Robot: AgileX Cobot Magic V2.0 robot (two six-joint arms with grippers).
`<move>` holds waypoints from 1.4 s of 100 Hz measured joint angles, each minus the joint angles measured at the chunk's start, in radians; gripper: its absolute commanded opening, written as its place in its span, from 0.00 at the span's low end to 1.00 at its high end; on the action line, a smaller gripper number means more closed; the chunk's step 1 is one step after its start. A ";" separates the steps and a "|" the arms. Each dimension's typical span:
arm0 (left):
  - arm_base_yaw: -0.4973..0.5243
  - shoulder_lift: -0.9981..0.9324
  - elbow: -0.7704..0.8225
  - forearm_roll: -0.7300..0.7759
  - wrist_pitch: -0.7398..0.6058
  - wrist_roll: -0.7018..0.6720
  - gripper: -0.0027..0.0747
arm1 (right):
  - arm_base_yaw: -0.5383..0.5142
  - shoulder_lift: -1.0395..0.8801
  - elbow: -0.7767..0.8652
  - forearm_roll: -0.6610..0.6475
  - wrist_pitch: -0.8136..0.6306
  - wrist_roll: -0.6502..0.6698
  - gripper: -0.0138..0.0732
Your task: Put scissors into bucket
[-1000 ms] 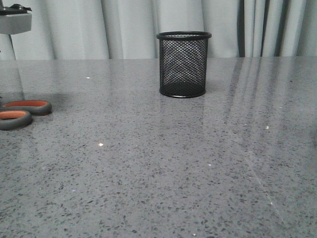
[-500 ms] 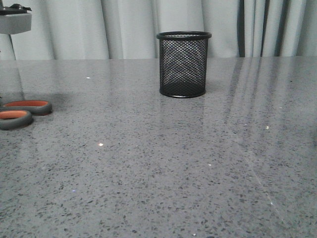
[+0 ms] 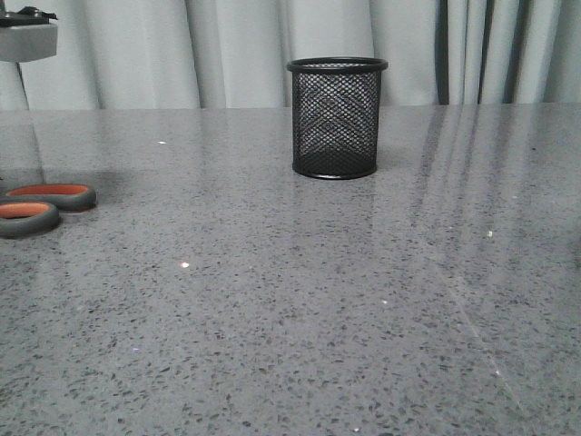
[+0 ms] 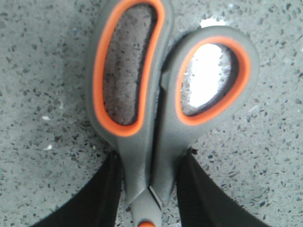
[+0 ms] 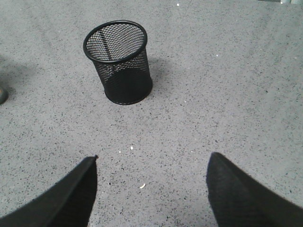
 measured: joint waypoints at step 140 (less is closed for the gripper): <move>-0.325 -0.087 -0.539 -0.084 0.042 -0.156 0.03 | 0.000 0.015 -0.060 0.352 -0.083 -0.127 0.67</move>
